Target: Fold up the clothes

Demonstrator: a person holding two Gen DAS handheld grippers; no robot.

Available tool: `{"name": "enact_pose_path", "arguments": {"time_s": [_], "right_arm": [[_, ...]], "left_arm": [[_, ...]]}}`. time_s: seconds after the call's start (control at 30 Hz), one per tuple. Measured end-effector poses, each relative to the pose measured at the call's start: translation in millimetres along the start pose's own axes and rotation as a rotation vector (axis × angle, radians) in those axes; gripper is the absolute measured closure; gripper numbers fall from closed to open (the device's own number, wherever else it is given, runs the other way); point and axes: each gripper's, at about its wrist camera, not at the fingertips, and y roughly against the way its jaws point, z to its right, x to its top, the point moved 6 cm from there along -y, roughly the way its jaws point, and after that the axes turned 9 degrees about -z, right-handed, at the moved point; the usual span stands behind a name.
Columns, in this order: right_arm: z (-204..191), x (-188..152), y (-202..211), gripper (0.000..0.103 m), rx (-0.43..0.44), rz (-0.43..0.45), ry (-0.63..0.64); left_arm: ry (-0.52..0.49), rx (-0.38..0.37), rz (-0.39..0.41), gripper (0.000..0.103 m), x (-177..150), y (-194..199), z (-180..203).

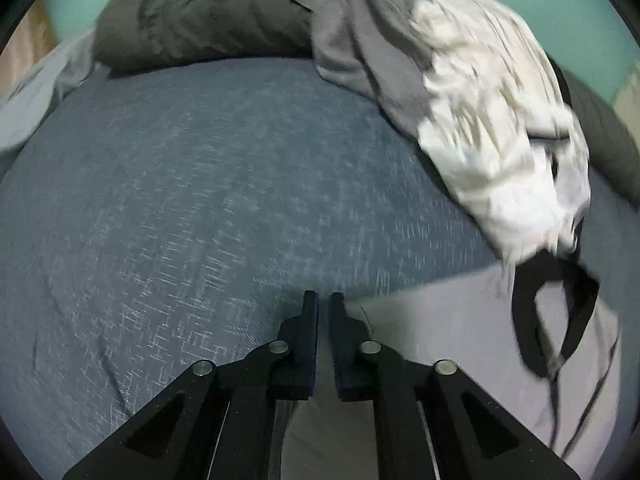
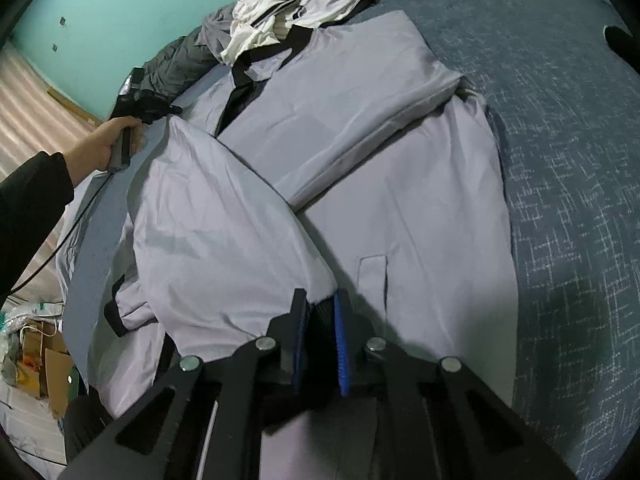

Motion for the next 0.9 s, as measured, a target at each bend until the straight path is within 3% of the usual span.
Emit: {"name": "enact_pose_path", "arguments": {"time_s": [0.13, 0.2, 0.43, 0.57, 0.67, 0.9], "right_arm": [[1.9, -0.5, 0.6, 0.092, -0.007, -0.006, -0.01], [1.8, -1.3, 0.3, 0.092, -0.011, -0.008, -0.012], [1.2, -6.6, 5.5, 0.092, -0.027, -0.016, -0.014], [6.9, -8.7, 7.2, 0.091, 0.013, -0.005, -0.064], [7.0, -10.7, 10.4, 0.09, 0.033, -0.001, -0.088], [2.4, -15.8, 12.2, 0.09, 0.012, 0.005, -0.084]], "left_arm": [[-0.047, -0.021, 0.032, 0.092, -2.2, 20.1, 5.6], [-0.063, -0.036, 0.035, 0.083, -11.1, 31.0, 5.8], [-0.127, -0.07, -0.02, 0.076, -77.5, 66.9, -12.0], [-0.157, -0.118, -0.074, 0.072, -126.5, 82.5, -23.3], [-0.189, -0.108, -0.105, 0.072, -157.7, 84.7, -38.5], [-0.104, -0.182, -0.164, 0.072, -206.1, 73.4, -75.6]]}}
